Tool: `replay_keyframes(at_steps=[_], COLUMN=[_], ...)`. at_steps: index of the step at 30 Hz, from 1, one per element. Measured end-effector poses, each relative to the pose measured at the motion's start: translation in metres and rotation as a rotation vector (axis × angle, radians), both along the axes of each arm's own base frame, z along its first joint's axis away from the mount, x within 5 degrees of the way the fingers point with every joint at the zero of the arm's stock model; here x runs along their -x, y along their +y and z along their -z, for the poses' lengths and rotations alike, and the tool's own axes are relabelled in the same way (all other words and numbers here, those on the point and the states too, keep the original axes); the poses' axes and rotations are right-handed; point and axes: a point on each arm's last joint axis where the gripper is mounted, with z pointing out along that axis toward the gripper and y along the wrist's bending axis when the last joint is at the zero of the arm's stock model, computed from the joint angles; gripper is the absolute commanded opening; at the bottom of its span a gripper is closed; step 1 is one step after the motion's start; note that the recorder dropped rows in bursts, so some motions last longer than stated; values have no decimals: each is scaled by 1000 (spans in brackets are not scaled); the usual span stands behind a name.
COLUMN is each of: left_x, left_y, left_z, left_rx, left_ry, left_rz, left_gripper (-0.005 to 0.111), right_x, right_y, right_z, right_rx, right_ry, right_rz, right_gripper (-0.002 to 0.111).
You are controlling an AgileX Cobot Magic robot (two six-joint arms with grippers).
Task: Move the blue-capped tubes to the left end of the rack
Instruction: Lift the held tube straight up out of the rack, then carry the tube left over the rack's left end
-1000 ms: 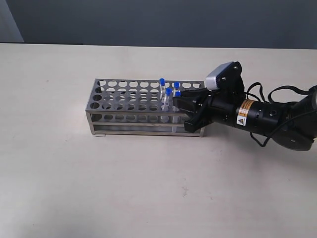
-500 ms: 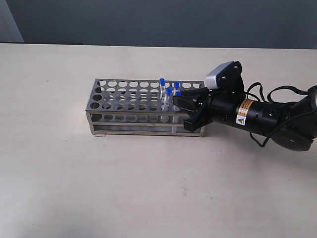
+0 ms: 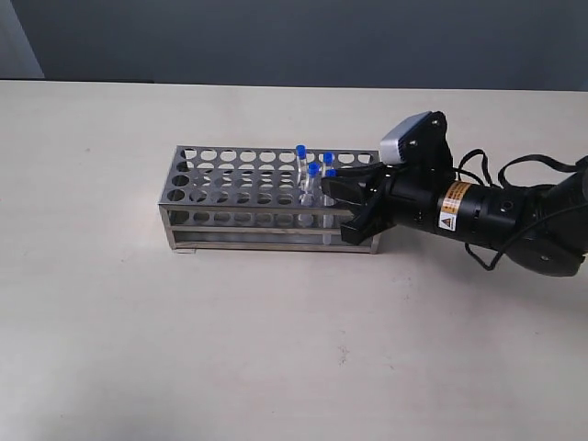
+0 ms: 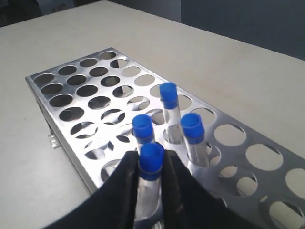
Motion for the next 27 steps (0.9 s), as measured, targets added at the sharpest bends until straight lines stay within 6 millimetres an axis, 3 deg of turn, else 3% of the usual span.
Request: replay_keyframes(at_steps=[3,20,23,27], left_x=[0,0,0,0], left_y=[0,0,0,0], left_z=[0,0,0,0], left_rx=[0,0,0,0], left_ry=[0,0,0,0], left_rz=[0,0,0,0], left_gripper=[0,0,0,0], right_x=[1,5,-1,-9], right_y=[-1,-6,6,56], right_z=[-10,-107,-122,-143], right_rx=[18,-102,-122,-98], right_ry=[-22,-201,-199,-242], right_rz=[2,48,19,-62], right_gripper=[-1,-1,-1,-1])
